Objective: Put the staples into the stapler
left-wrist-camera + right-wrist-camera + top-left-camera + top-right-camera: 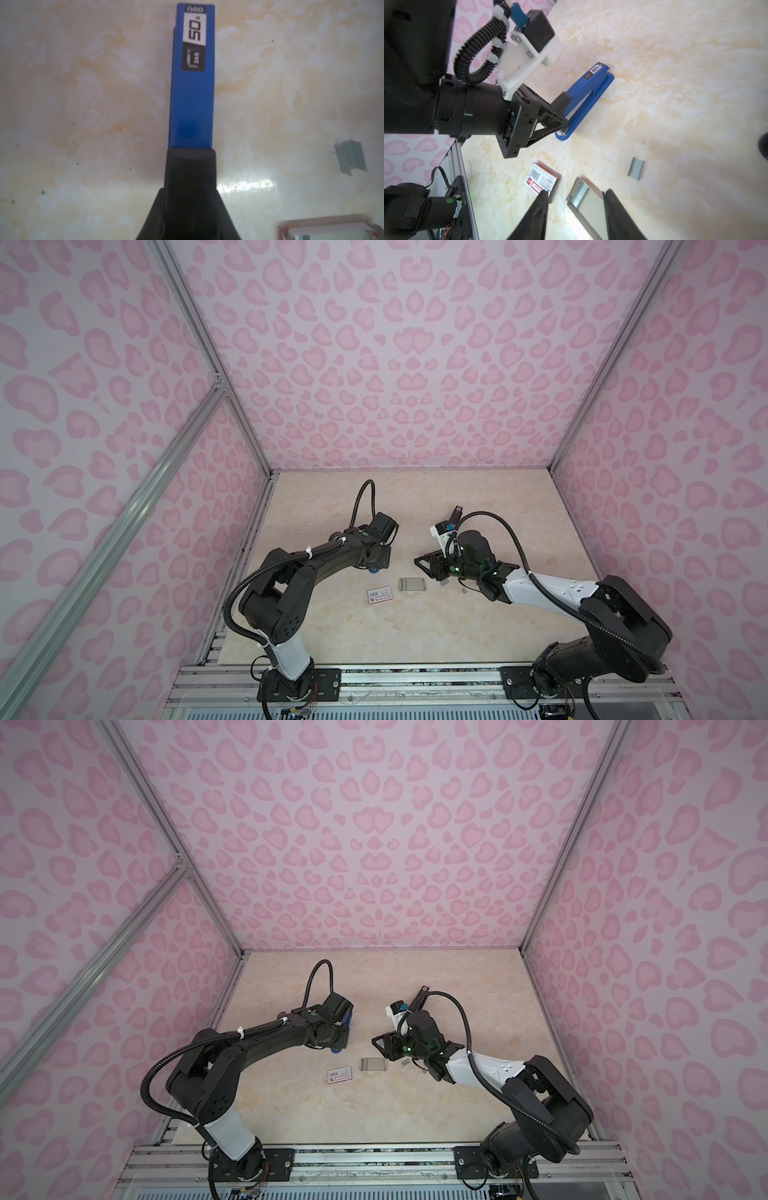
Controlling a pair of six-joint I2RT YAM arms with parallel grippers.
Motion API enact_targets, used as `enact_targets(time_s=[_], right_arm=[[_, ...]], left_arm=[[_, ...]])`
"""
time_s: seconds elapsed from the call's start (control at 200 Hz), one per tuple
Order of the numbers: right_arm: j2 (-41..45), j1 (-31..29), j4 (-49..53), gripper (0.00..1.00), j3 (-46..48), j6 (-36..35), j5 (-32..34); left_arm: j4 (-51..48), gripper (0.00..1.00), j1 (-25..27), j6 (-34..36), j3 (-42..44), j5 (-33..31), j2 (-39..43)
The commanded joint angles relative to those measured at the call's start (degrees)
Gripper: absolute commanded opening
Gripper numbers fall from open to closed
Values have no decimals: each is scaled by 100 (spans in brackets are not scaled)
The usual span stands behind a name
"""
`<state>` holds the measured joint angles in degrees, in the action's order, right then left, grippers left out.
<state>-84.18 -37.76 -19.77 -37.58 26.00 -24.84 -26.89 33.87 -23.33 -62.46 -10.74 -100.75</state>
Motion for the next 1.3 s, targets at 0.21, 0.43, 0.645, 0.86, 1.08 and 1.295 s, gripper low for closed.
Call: enact_targets(time_s=[0.21,0.43,0.645,0.86,1.08,1.295], right_arm=[[95,10,139,46,5,-61,102],[181,37,118,46,71,-46,140],[292,56,59,46,210,40,164],[579,212,-25,46,448,131,214],[981,351,113,46,683,165,347],[1457,506,321,46,897,202,527]], left_arm=[[-71,3,-12,-24,64,107,-304],[-63,3,-20,-39,65,133,-415],[-55,3,-21,-89,25,168,-380],[-221,3,-84,9,-513,166,-473],[-358,3,-195,187,-1367,218,-931],[-555,5,-257,375,-2447,349,-1610]])
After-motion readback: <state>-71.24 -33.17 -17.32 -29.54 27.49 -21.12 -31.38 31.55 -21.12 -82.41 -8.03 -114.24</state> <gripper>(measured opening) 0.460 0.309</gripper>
